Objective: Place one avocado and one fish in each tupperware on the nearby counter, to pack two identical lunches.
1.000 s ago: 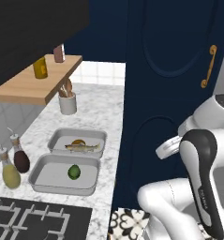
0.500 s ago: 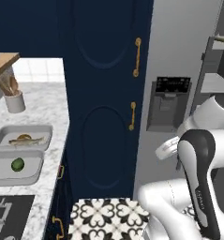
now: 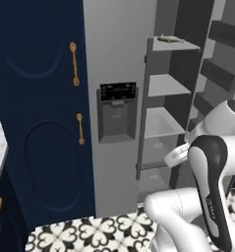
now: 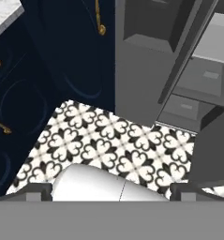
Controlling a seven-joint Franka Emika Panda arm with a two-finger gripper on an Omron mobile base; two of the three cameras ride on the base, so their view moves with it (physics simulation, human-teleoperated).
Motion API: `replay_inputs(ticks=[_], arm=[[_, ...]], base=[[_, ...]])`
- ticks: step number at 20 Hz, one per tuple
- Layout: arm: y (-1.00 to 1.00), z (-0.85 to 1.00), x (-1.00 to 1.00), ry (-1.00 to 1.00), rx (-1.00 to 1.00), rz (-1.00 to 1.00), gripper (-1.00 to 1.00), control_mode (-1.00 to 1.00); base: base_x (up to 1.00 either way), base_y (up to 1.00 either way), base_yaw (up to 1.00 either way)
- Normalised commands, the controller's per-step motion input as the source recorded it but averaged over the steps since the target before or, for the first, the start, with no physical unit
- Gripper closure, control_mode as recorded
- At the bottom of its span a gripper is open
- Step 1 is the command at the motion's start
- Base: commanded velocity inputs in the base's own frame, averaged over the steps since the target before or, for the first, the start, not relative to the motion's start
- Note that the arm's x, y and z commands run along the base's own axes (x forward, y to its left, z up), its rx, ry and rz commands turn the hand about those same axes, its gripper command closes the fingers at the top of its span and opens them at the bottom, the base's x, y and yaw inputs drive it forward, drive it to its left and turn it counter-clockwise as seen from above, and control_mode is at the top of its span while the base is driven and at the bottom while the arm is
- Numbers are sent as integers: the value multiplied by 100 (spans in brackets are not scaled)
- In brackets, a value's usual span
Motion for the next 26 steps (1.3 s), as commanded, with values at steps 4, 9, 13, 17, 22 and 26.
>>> replay_inputs(ticks=[4, 9, 13, 17, 22, 26], arm=[[0, 0, 0, 0, 0, 0, -100, 100], [0, 0, 0, 0, 0, 0, -100, 100], [0, 0, 0, 0, 0, 0, -100, 100], [0, 0, 0, 0, 0, 0, -100, 100], [0, 0, 0, 0, 0, 0, -100, 100], [0, 0, 0, 0, 0, 0, -100, 100]], base=[[61, -13, -5], [48, -50, 0], [37, -53, 0], [55, -31, 0], [57, -29, 0], [47, -36, 0]])
